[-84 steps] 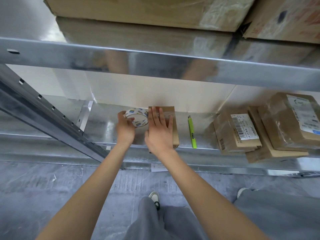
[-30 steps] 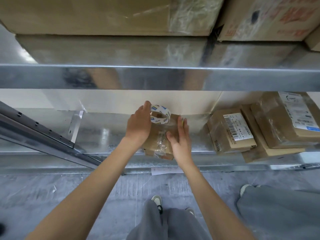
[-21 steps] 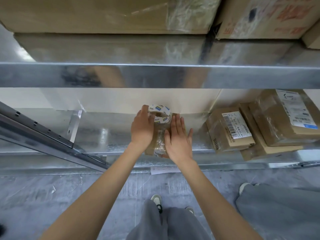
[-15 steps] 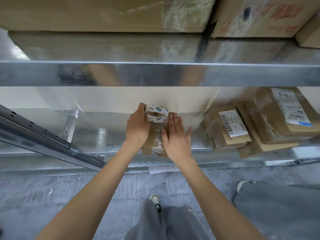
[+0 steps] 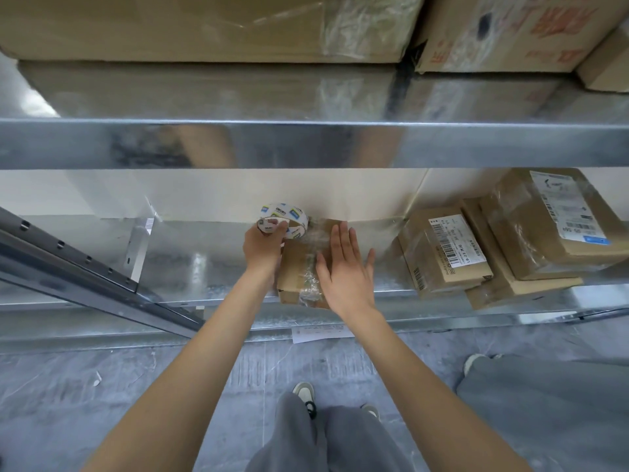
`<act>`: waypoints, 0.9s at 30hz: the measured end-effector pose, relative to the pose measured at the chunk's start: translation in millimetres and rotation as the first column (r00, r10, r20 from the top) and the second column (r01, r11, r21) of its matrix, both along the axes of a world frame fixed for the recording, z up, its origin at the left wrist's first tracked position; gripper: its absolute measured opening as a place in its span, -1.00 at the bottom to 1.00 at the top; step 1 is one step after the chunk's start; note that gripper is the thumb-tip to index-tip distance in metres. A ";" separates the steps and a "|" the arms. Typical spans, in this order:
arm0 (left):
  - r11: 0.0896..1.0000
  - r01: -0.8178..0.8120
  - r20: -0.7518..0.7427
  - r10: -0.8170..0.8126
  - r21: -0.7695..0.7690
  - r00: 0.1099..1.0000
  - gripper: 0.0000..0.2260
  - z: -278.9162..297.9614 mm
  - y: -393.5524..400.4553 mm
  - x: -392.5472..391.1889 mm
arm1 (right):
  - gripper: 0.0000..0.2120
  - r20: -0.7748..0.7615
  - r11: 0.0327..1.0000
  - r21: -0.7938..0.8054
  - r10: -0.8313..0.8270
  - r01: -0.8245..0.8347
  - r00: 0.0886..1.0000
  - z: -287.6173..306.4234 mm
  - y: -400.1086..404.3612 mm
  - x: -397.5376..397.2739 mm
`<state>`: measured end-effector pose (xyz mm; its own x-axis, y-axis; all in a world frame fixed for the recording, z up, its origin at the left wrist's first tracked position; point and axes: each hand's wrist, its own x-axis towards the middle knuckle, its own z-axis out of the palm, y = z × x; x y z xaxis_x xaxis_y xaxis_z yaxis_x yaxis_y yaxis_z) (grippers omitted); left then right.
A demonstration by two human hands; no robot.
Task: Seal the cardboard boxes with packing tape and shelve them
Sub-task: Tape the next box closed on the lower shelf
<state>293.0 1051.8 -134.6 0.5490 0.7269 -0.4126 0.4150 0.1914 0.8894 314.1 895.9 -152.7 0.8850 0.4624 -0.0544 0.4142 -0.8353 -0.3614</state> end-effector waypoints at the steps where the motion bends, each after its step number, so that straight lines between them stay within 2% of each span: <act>1: 1.000 0.002 -0.004 -0.002 0.031 1.000 -0.91 -1.1 -2.8 -0.4 | -0.32 0.003 1.000 0.007 -0.003 0.003 1.000 0.2 0.4 -0.6; 3: 0.996 -0.026 0.017 0.025 0.083 1.000 -0.95 0.3 -3.6 -2.4 | -0.26 0.008 1.000 0.016 -0.007 0.007 1.000 0.9 0.7 -0.8; 8: 0.997 -0.040 0.109 0.034 0.061 0.993 -0.95 -0.4 9.6 -4.3 | -0.25 0.018 1.000 0.014 -0.002 0.002 1.000 1.5 1.3 -1.7; 12: 0.977 -0.133 0.145 0.157 -0.164 0.977 -0.92 -7.2 17.7 -9.6 | -0.31 0.009 1.000 0.006 -0.001 0.001 1.000 1.8 1.2 -1.3; 14: 0.970 -0.117 0.141 0.149 -0.214 0.979 -0.88 -9.6 19.6 -10.2 | -0.36 0.010 1.000 0.000 -0.003 0.003 1.000 2.0 0.7 -1.3; 17: 0.962 -0.059 0.142 0.100 -0.266 0.985 -0.80 -10.4 22.4 -8.7 | -0.40 -0.018 1.000 0.001 -0.005 0.005 1.000 2.4 0.7 -1.0; 22: 0.964 0.022 0.134 0.014 -0.264 0.991 -0.85 -10.6 34.4 -10.3 | -0.40 -0.007 1.000 0.010 -0.002 0.002 1.000 2.5 0.7 -1.1; 25: 0.968 -0.006 0.121 0.038 -0.252 0.992 -0.85 -11.4 35.7 -9.2 | -0.39 -0.010 1.000 0.008 -0.003 0.003 1.000 2.2 0.3 -1.4; 27: 0.947 -0.051 0.104 0.088 -0.317 0.991 -0.85 -12.5 33.1 -8.9 | -0.36 -0.004 1.000 -0.003 -0.004 0.004 1.000 2.1 0.4 -1.3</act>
<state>284.1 1084.9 -147.2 0.5591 0.6092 -0.5624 0.2895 0.4922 0.8209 312.8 896.3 -150.6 0.8867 0.4584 -0.0594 0.4091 -0.8381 -0.3608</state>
